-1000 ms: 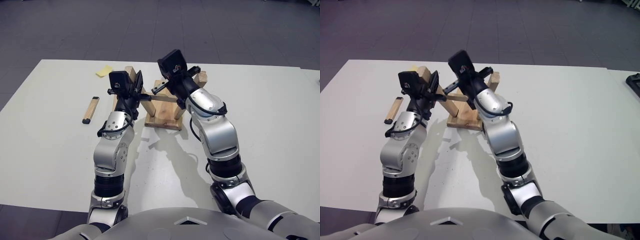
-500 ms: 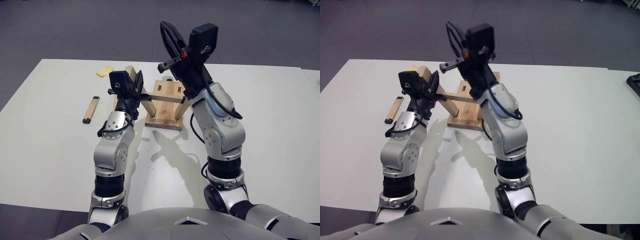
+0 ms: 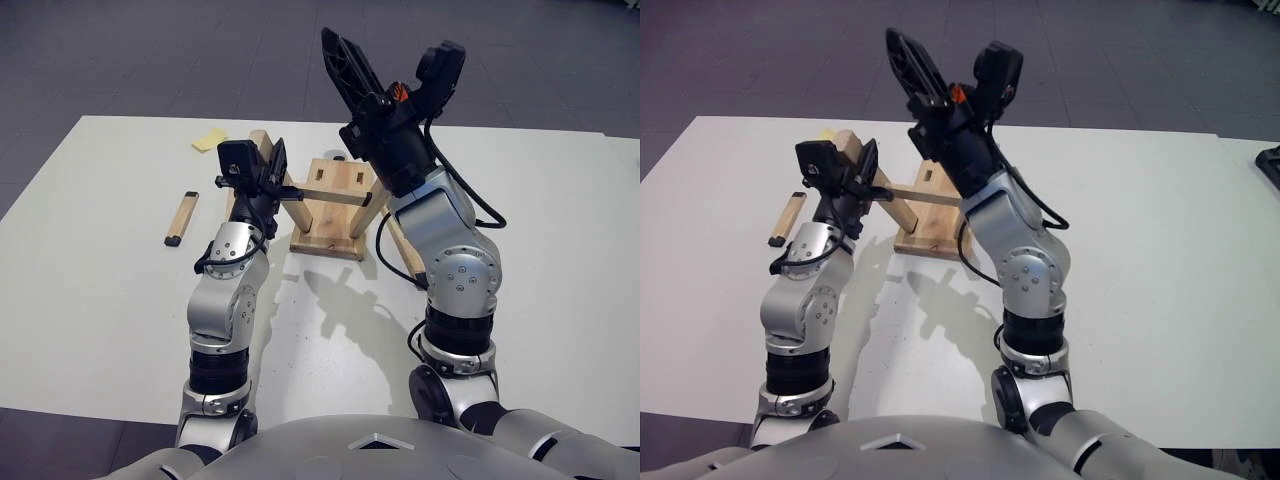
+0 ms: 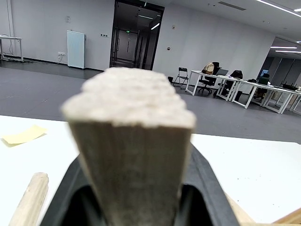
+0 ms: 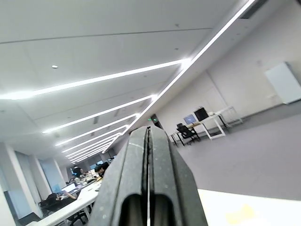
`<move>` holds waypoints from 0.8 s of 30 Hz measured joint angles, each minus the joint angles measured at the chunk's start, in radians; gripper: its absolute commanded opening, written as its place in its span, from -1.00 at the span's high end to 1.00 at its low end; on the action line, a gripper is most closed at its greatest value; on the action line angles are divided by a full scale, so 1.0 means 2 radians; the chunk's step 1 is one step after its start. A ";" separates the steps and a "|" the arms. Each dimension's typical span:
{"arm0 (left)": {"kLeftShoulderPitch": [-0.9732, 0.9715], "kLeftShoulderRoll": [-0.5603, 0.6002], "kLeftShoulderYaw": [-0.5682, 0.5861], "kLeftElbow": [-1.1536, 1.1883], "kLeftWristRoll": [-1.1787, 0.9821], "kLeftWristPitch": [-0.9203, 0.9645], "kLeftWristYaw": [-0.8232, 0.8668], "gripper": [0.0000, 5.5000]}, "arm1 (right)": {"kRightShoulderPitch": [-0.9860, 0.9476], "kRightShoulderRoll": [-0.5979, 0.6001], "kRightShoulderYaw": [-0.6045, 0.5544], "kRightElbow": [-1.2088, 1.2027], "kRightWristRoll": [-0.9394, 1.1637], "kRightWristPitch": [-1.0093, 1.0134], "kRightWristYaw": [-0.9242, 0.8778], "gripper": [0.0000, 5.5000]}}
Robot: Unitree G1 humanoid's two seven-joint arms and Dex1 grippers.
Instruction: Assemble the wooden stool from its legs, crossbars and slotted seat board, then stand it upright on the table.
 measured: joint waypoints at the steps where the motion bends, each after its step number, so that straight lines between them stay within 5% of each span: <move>1: 0.000 0.000 0.000 0.001 0.000 0.000 0.000 0.63 | -0.002 -0.001 0.013 0.004 -0.018 -0.001 -0.003 1.00; 10: 0.000 -0.005 0.000 0.002 0.004 -0.001 0.000 0.63 | 0.006 -0.068 0.158 0.124 -0.280 -0.012 -0.031 1.00; 24: 0.001 -0.006 -0.001 0.002 0.005 -0.001 -0.001 0.63 | 0.030 -0.149 0.237 0.127 -0.528 -0.038 -0.023 1.00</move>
